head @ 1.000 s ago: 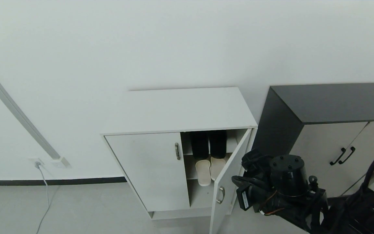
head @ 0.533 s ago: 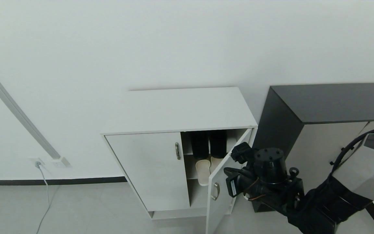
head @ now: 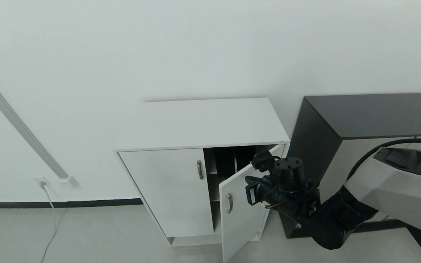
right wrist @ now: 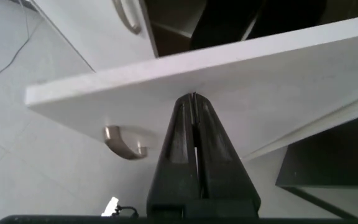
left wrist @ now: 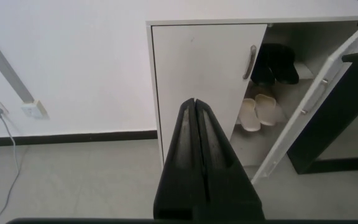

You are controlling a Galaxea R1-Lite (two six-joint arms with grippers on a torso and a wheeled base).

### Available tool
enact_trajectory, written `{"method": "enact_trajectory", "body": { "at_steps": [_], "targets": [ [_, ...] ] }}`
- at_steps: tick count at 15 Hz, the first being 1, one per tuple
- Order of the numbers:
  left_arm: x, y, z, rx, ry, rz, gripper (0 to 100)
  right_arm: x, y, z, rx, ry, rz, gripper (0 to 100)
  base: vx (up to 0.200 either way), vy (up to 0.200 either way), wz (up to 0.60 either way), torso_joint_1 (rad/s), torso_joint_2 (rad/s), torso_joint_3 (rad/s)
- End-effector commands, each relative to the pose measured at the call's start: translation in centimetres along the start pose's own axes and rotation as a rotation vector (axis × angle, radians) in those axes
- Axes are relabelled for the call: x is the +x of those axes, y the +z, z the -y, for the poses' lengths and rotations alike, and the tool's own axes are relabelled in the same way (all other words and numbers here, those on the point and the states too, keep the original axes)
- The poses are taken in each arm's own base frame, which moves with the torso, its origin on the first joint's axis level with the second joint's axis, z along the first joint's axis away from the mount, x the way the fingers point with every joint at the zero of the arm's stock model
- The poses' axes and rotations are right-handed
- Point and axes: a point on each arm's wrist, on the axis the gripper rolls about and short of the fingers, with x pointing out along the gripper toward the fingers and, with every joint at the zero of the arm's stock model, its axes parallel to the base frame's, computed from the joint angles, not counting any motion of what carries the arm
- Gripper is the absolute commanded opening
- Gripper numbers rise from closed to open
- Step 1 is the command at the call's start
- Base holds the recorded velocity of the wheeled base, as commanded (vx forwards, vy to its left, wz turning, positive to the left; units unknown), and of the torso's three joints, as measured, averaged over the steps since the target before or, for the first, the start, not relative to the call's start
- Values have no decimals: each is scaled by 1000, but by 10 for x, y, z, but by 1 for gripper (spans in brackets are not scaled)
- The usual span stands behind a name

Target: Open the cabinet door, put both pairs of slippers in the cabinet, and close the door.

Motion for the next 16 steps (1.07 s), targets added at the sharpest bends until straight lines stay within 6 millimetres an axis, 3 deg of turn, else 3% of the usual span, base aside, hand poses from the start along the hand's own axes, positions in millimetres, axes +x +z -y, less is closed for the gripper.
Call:
{"method": "enact_trajectory", "body": {
  "at_steps": [1,16],
  "targets": [
    [0,0,0,0,0,-1,0,13,-5,4,2,-14,-10,0,0,0,0,0,0,0],
    [0,0,0,-2,-1,-1,0,77,-9,33,21,-88,-15,0,0,0,0,0,0,0]
  ]
}}
